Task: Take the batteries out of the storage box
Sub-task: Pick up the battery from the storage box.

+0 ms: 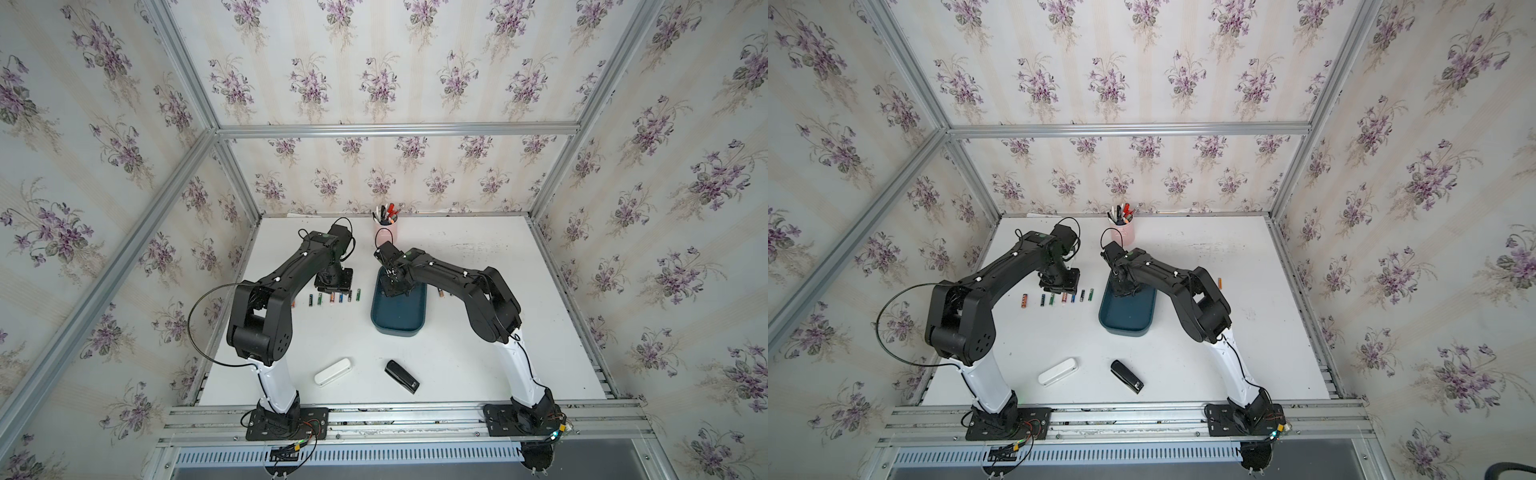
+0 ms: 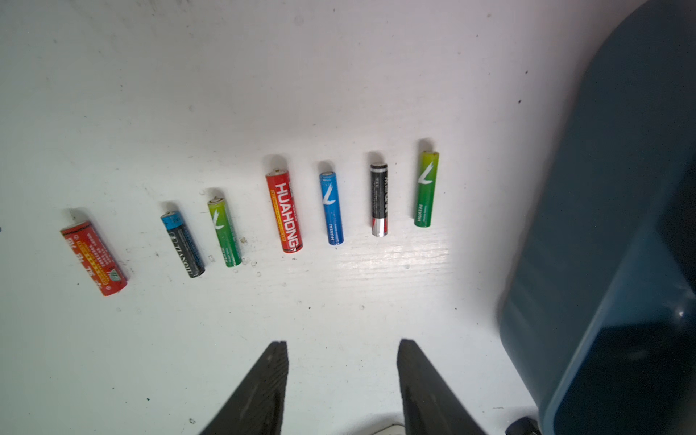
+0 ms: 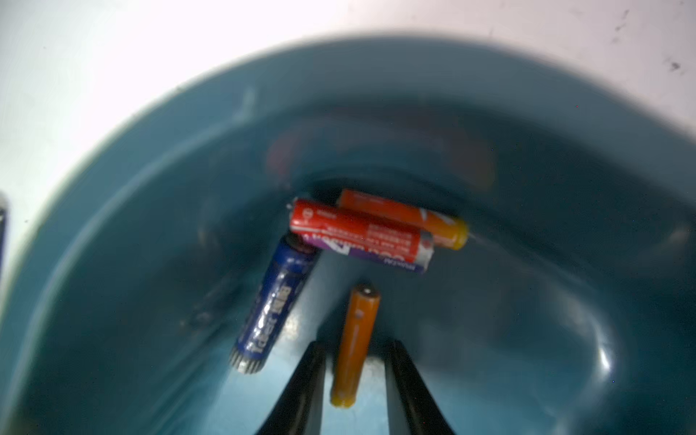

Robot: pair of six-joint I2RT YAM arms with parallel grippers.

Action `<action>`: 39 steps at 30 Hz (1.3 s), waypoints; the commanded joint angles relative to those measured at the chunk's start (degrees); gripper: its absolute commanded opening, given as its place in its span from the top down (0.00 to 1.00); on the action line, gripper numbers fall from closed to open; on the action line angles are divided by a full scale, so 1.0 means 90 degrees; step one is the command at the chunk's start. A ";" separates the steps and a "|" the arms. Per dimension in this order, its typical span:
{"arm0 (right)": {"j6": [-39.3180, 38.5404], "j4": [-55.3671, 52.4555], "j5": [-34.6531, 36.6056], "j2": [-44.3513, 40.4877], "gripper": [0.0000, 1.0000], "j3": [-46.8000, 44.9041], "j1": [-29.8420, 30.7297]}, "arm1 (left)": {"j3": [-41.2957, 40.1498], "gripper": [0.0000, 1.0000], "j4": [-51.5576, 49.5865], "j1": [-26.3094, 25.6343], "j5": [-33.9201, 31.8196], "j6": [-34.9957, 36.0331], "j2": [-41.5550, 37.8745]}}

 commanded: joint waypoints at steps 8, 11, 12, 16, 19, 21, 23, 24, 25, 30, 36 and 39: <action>-0.0009 0.0100 -0.0435 0.0016 0.80 -0.0327 -0.0137 | 0.0039 0.48 -0.0129 0.0001 -0.0051 0.0076 -0.0010; -0.0029 0.0062 -0.0462 0.0046 0.83 -0.0336 -0.0143 | 0.0033 0.48 -0.0134 0.0001 -0.0065 0.0088 -0.0008; -0.0029 0.0066 -0.0477 0.0023 0.84 -0.0342 -0.0139 | 0.0040 0.48 -0.0138 -0.0002 -0.0070 0.0085 -0.0013; -0.0029 0.0079 -0.0455 -0.0123 0.88 -0.0371 -0.0137 | 0.0031 0.48 -0.0143 -0.0004 -0.0090 0.0095 -0.0003; -0.0029 0.0026 -0.0390 -0.0240 0.90 -0.0350 -0.0137 | 0.0040 0.48 -0.0146 -0.0003 -0.0090 0.0106 0.0011; -0.0029 -0.0007 -0.0360 -0.0321 0.90 -0.0348 -0.0138 | 0.0059 0.48 -0.0156 -0.0003 -0.0090 0.0107 0.0031; -0.0031 -0.0035 -0.0352 -0.0394 0.91 -0.0356 -0.0137 | 0.0070 0.48 -0.0163 -0.0004 -0.0090 0.0112 0.0046; -0.0029 -0.0052 -0.0359 -0.0421 0.91 -0.0352 -0.0137 | 0.0070 0.48 -0.0169 -0.0003 -0.0090 0.0110 0.0046; -0.0029 -0.0052 -0.0374 -0.0468 0.91 -0.0349 -0.0137 | 0.0072 0.48 -0.0169 0.0002 -0.0101 0.0107 0.0046; -0.0015 -0.0085 -0.0448 -0.0621 0.91 -0.0361 -0.0137 | 0.0070 0.48 -0.0174 -0.0003 -0.0109 0.0114 0.0044; -0.0013 -0.0101 -0.0493 -0.0839 0.91 -0.0461 -0.0146 | 0.0019 0.48 -0.0175 0.0009 -0.0139 0.0124 0.0035; 0.0010 -0.0078 -0.0533 -0.1001 0.91 -0.0593 -0.0146 | 0.0006 0.48 -0.0176 0.0006 -0.0140 0.0125 0.0026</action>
